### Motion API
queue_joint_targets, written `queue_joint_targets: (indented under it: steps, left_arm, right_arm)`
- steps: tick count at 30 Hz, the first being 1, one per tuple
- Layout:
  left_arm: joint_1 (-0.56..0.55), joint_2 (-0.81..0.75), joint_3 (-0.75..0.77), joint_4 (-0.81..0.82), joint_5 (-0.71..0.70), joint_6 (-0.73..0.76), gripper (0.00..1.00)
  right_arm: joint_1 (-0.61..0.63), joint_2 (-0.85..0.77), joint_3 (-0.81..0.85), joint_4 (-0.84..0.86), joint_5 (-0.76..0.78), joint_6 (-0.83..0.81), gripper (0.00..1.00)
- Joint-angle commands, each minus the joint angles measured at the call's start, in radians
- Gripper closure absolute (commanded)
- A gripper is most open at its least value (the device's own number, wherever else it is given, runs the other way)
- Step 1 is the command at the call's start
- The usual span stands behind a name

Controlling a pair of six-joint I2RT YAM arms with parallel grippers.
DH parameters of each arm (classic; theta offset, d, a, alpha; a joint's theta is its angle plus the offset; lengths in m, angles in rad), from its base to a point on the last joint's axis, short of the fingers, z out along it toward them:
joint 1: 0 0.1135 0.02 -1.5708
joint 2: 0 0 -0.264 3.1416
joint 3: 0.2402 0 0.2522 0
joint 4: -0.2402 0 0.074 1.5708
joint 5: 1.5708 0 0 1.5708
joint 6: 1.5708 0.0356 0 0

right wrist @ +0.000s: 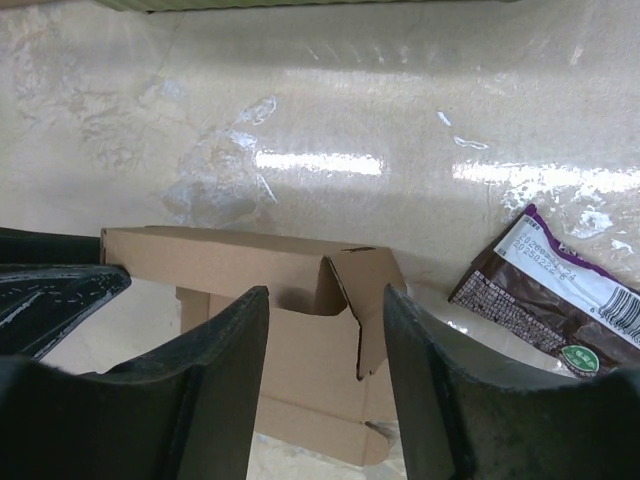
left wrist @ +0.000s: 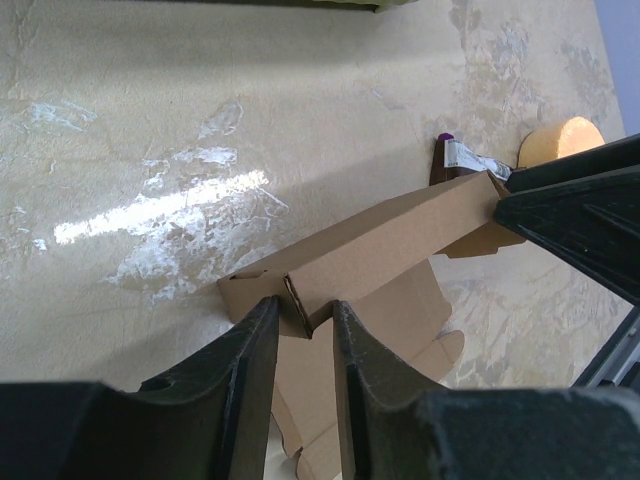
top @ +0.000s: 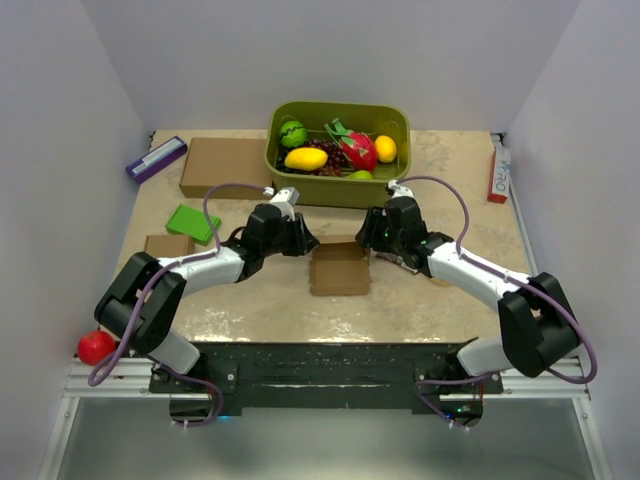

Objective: Fold the paper box

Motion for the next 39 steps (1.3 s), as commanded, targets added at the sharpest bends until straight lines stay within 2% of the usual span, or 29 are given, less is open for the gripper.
queue_joint_targets:
  steps: [1,8,16,18,30,32,34,36,38,39]
  left_arm:
    - [0.007,0.012,-0.003,-0.024,-0.017,0.038,0.69]
    - [0.007,0.012,0.002,-0.027,-0.017,0.038,0.69]
    - [0.007,0.012,0.003,-0.029,-0.017,0.039,0.7]
    - [0.007,0.012,0.003,-0.03,-0.018,0.041,0.7]
    - [0.007,0.008,0.005,-0.035,-0.021,0.042,0.71]
    - [0.007,0.006,0.005,-0.035,-0.021,0.041,0.71]
    - [0.007,0.008,0.006,-0.037,-0.021,0.044,0.71]
    - [0.007,0.009,0.011,-0.04,-0.023,0.047,0.71]
    - [0.007,0.008,0.016,-0.05,-0.028,0.051,0.71]
    - [0.005,0.008,0.017,-0.056,-0.031,0.054,0.71]
  right_arm:
    - [-0.009,0.013,0.04,0.047,-0.013,-0.001,0.51]
    - [-0.011,0.021,0.026,0.047,-0.021,0.009,0.68]
    - [-0.014,0.042,-0.015,0.087,-0.038,0.029,0.78]
    - [-0.014,0.05,-0.024,0.09,-0.038,0.032,0.84]
    - [-0.015,0.082,-0.035,0.071,-0.029,0.039,1.0]
    - [-0.015,0.084,-0.035,0.079,-0.036,0.032,1.0]
    - [-0.015,0.07,-0.04,0.087,-0.039,0.022,0.96]
    - [-0.017,0.044,-0.038,0.082,-0.029,0.009,0.81]
    - [-0.026,0.028,-0.038,0.055,-0.01,0.008,0.64]
    - [-0.032,0.015,-0.037,0.054,0.005,0.009,0.48]
